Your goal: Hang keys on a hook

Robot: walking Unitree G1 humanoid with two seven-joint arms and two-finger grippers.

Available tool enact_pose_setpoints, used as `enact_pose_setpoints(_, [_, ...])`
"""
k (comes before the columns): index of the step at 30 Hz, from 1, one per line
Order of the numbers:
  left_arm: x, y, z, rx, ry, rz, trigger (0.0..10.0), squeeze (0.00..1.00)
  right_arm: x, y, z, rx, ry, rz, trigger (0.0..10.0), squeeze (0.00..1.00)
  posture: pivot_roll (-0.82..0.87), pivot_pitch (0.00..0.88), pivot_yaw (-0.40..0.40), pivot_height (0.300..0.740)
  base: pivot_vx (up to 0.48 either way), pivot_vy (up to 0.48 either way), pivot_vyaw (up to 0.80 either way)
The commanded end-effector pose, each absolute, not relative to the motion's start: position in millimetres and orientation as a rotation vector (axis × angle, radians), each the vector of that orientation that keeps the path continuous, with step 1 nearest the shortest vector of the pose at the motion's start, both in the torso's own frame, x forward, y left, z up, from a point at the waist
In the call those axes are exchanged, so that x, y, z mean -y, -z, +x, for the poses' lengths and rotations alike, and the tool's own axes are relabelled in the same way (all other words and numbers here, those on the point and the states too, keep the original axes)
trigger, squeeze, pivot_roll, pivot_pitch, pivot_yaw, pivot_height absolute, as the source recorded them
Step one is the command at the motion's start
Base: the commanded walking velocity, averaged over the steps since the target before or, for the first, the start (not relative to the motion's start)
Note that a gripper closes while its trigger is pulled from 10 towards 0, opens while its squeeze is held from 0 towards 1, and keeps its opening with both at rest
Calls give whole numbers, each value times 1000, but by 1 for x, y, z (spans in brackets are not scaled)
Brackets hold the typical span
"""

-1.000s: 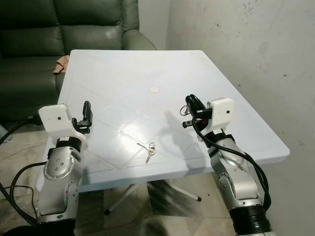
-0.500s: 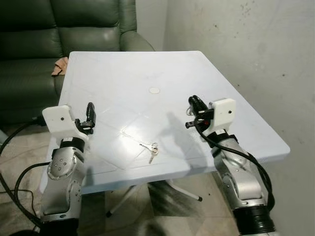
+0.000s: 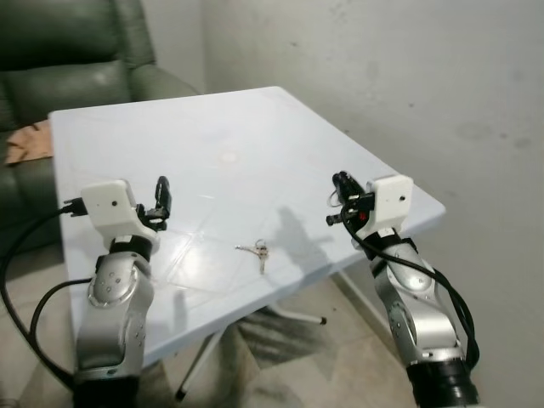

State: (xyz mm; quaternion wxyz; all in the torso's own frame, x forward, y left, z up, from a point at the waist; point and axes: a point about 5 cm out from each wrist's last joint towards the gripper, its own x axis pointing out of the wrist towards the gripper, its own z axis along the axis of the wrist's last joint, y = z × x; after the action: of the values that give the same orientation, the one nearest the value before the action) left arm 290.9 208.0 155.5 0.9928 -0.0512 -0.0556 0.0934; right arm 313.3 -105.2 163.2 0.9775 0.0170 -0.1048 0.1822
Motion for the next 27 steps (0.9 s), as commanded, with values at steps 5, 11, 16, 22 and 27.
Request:
enact_pose_setpoints(5, [-201,-157,294,105,-171,-100,10000,0,114,-167,315,219,-346,13,10000,0,-100,24,-41,740,0,0,-781])
enact_pose_setpoints(11, [-200,-157,295,104,-169,-98,10000,0,115,-168,315,217,-343,10,10000,0,-101,24,-42,740,0,0,-780])
enact_pose_setpoints(16, [-200,-157,295,98,-170,-91,10000,0,115,-168,315,215,-343,10,10000,0,-101,24,-42,740,0,0,-775])
enact_pose_setpoints(22, [-196,-156,295,98,-160,-82,10000,0,115,-166,315,211,-339,13,10000,0,-101,23,-37,740,0,0,-780])
enact_pose_setpoints(27, [-194,-156,295,99,-156,-79,10000,0,115,-166,315,209,-337,13,10000,0,-103,23,-33,740,0,0,-781])
